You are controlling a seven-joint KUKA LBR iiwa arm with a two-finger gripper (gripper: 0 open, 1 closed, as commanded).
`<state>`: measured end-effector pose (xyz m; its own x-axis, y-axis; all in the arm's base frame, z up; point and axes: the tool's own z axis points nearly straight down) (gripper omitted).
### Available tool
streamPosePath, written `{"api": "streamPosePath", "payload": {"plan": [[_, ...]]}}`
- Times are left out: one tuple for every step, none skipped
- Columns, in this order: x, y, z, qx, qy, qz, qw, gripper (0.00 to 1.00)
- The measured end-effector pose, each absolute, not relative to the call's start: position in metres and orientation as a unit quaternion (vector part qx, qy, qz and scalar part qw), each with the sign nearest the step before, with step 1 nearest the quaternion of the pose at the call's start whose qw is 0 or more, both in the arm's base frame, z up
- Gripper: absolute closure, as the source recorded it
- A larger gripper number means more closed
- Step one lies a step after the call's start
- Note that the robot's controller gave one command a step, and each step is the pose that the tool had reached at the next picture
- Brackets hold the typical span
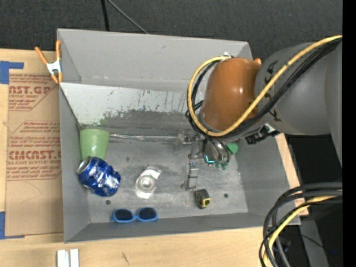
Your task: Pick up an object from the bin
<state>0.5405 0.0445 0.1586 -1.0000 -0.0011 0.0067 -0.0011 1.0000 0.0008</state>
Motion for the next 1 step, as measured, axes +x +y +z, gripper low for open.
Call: {"api": "streamPosePath", "payload": {"plan": [[0.4890, -0.0344, 0.0660, 0.054, -0.999, 0.001, 0.002, 0.00]]}}
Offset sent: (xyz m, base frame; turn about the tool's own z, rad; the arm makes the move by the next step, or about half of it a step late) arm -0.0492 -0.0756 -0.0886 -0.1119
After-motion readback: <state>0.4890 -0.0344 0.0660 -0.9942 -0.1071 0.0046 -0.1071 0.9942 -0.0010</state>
